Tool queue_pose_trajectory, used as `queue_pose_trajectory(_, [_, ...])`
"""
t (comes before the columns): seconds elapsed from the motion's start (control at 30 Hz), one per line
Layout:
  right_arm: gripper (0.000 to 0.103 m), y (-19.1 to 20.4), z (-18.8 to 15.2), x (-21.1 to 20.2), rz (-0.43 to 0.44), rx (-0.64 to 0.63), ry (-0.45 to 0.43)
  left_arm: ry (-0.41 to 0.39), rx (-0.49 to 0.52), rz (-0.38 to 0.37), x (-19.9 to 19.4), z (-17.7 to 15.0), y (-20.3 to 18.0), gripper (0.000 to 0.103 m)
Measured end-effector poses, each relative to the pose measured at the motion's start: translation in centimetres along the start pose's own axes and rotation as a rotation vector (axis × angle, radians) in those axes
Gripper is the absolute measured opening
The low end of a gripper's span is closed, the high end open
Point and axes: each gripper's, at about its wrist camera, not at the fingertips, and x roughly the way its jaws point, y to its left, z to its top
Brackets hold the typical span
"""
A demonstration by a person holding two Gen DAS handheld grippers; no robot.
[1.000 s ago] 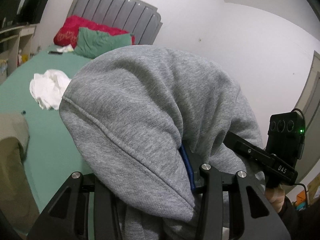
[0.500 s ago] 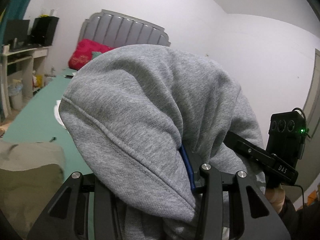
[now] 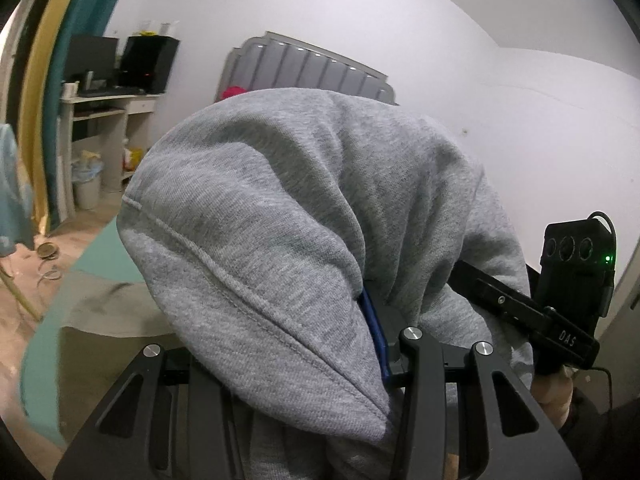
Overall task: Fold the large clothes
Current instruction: 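Lift the folded sweatshirt bundle off the bed with both grippers, then carry the bundle to the bed corner and lower it with both grippers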
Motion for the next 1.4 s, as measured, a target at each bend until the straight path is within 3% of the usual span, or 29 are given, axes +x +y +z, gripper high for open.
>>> queue_pose_trajectory(0.13, [0.056, 0.7, -0.3, 3.5, 0.04, 0.026, 0.01, 0.012, -0.018, 0.035, 0.1, 0.9, 3.5, 0.045])
queue_pose_trajectory(0.4, [0.056, -0.7, -3.2, 11.3, 0.102, 0.17, 0.058, 0.119, -0.006, 0.12, 2.9, 1.9, 10.8, 0.045])
queue_pose_trajectory(0.6, [0.056, -3.6, -7.4, 16.7, 0.11, 0.294, 0.167, 0.242, -0.067, 0.17, 7.6, -0.6, 17.2, 0.046])
queue_pose_trajectory(0.73, [0.058, -5.8, -11.1, 20.5, 0.077, 0.39, 0.309, 0.366, -0.137, 0.205, 11.1, -3.7, 21.7, 0.048])
queue_pose_trajectory(0.8, [0.06, -7.2, -12.6, 21.2, 0.069, 0.439, 0.347, 0.37, -0.178, 0.193, 11.5, -4.9, 23.1, 0.053])
queue_pose_trajectory(0.93, [0.07, -7.4, -12.8, 20.2, 0.076, 0.407, 0.332, 0.342, -0.211, 0.202, 9.9, -5.2, 24.0, 0.064])
queue_pose_trajectory(1.07, [0.085, -7.4, -11.9, 19.5, 0.015, 0.372, 0.354, 0.32, -0.225, 0.308, 8.0, -5.5, 24.3, 0.067])
queue_pose_trajectory(1.23, [0.087, -6.1, -11.5, 17.4, -0.065, 0.282, 0.364, 0.29, -0.161, 0.44, 5.4, -5.1, 21.4, 0.067])
queue_pose_trajectory(1.33, [0.087, -5.2, -11.5, 15.9, -0.107, 0.214, 0.38, 0.218, -0.151, 0.271, 3.6, -5.3, 19.3, 0.067])
queue_pose_trajectory(1.4, [0.088, -5.0, -12.3, 14.9, -0.13, 0.184, 0.407, 0.277, -0.122, 0.303, 3.9, -6.3, 18.2, 0.067])
